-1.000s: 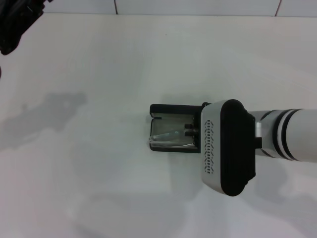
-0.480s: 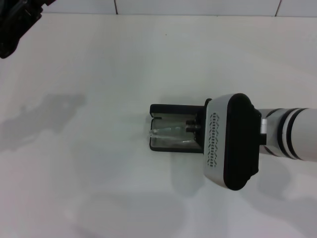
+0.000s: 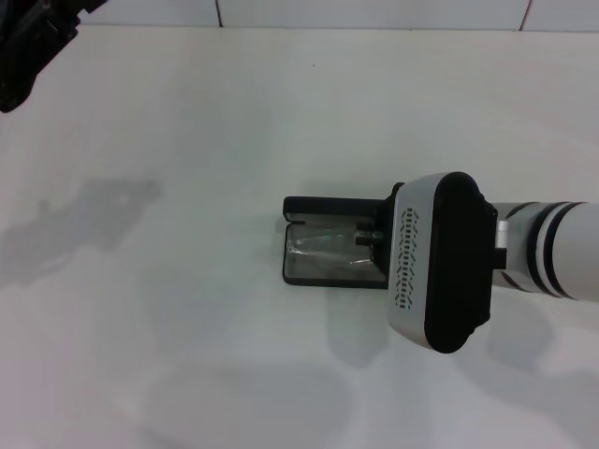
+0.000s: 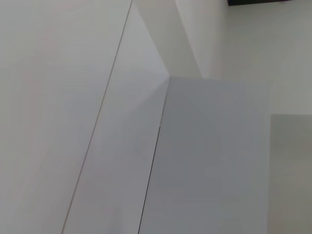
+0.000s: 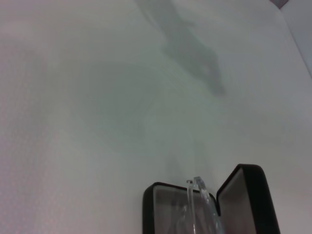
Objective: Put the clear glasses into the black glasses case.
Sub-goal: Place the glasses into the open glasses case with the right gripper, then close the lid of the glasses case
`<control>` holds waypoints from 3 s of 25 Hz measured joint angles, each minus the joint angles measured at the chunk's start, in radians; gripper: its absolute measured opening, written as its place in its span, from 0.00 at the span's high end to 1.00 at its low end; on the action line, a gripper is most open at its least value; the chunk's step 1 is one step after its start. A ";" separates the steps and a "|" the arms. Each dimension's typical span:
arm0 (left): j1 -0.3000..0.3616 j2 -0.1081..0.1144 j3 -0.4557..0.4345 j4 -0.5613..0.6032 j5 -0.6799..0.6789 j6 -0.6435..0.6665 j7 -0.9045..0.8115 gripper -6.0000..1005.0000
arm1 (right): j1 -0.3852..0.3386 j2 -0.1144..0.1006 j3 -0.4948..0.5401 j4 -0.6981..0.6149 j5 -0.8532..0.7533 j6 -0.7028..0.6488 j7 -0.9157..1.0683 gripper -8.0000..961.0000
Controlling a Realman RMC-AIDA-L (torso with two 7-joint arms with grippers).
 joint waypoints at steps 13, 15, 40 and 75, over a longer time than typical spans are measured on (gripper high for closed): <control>0.006 -0.001 0.000 0.000 -0.008 0.000 -0.001 0.86 | 0.001 0.000 -0.001 0.001 0.005 -0.013 0.001 0.82; 0.006 -0.001 0.000 0.000 -0.008 0.000 -0.001 0.86 | 0.000 -0.001 -0.004 -0.003 0.007 -0.014 0.001 0.75; -0.147 -0.017 0.007 0.074 0.235 -0.053 -0.054 0.85 | -0.181 -0.015 1.073 0.018 1.147 -1.005 -0.393 0.66; -0.375 -0.112 0.313 -0.186 0.560 -0.692 -0.011 0.73 | -0.240 -0.015 1.464 0.434 1.071 -1.132 -0.573 0.62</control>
